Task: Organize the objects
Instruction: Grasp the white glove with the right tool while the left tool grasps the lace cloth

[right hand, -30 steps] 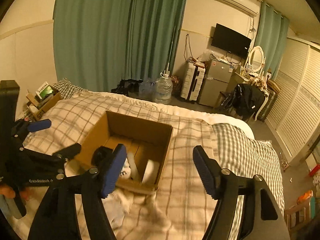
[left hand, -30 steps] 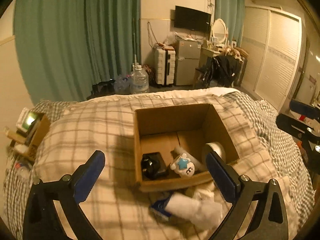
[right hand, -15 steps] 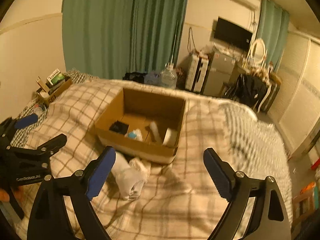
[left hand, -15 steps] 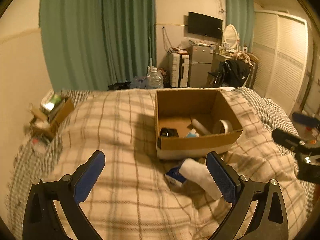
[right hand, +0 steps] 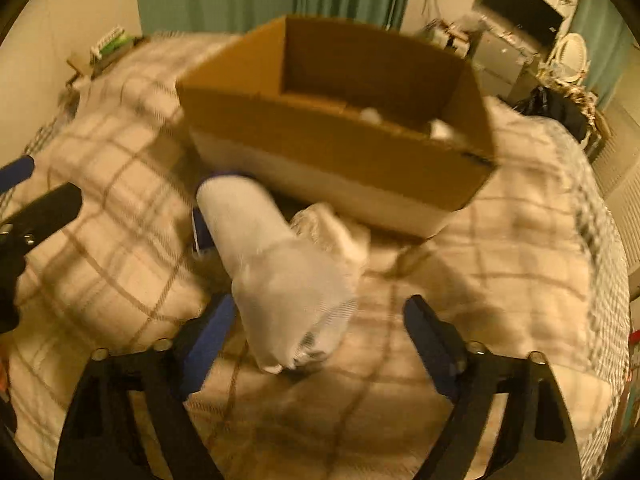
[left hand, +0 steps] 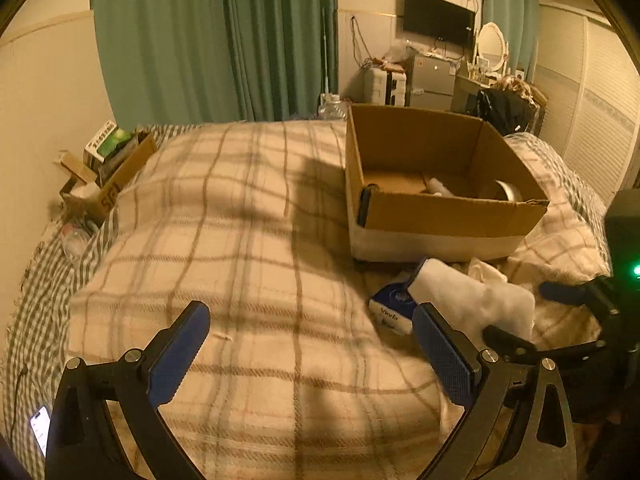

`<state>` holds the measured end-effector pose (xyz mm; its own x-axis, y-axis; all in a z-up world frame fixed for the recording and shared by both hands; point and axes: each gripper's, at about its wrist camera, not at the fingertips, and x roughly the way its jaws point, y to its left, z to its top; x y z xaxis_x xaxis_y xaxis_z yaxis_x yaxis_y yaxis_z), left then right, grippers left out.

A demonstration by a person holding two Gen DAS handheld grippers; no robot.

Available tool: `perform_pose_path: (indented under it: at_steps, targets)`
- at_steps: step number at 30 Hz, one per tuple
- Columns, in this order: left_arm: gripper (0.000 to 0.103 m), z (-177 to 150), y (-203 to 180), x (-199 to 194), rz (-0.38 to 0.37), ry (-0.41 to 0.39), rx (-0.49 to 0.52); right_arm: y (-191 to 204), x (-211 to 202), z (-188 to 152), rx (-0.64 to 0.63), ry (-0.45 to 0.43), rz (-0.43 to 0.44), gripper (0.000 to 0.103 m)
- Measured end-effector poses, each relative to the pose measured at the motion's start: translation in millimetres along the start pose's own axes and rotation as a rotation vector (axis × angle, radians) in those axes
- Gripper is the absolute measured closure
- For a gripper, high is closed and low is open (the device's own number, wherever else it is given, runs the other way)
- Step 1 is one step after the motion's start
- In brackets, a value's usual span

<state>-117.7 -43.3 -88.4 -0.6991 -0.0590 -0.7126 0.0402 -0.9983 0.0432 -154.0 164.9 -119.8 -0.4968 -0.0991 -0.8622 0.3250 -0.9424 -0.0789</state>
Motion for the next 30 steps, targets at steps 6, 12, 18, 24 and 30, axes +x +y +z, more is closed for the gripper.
perform_pose_path:
  at_steps: [6,12,18,24,30]
  targets:
    - [0.000,-3,0,-1,-0.008,0.005,0.001,1,10,-5,0.007,0.043,0.051,0.060]
    - [0.000,-2,-17,-3,0.003,0.034,0.049,-21,-40,-13,0.073,-0.015,0.013,0.062]
    - [0.000,5,-57,-7,-0.073,0.032,0.107,-54,-80,2,0.115,-0.070,-0.093,0.062]
    - [0.000,18,-97,6,-0.125,0.040,0.130,-74,-87,6,0.105,-0.072,-0.138,0.062]
    - [0.007,16,-140,38,-0.166,0.092,0.189,-77,-71,0,0.089,-0.055,-0.122,0.062]
